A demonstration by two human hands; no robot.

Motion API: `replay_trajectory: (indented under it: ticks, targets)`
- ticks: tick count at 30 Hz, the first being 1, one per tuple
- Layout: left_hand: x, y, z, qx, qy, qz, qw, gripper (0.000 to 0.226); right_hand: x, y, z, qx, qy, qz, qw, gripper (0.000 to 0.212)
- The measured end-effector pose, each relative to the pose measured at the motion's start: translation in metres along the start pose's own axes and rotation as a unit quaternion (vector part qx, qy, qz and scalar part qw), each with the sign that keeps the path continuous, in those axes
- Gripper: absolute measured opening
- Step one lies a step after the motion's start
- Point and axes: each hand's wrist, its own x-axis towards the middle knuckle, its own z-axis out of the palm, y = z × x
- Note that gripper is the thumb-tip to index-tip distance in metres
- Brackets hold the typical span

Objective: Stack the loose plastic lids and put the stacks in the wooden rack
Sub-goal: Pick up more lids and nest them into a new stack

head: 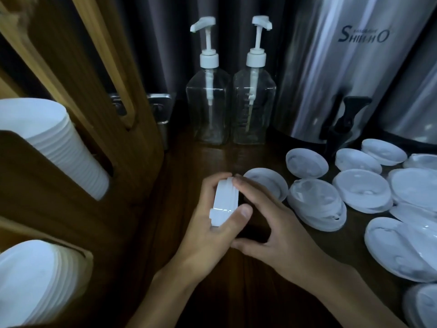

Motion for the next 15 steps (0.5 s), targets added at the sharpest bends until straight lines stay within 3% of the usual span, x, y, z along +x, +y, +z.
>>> replay_trajectory:
  ticks: [3, 7, 10, 15]
  targets:
    - [0.001, -0.004, 0.003, 0.025, 0.027, 0.0, 0.999, 0.049, 0.001, -0.002, -0.007, -0.09, -0.027, 0.039, 0.995, 0.101]
    - [0.007, -0.01, -0.002, 0.026, 0.063, -0.038, 0.997, 0.055, 0.0, 0.005, -0.024, -0.36, 0.055, 0.077, 0.928, 0.082]
    - [0.012, -0.015, -0.011, 0.019, 0.083, -0.05, 0.995, 0.056, 0.001, 0.007, -0.027, -0.369, 0.02, 0.099, 0.924, 0.081]
    - [0.015, -0.017, -0.017, 0.012, 0.098, -0.047, 0.994, 0.054, 0.0, 0.005, -0.026, -0.356, 0.035, 0.095, 0.929, 0.08]
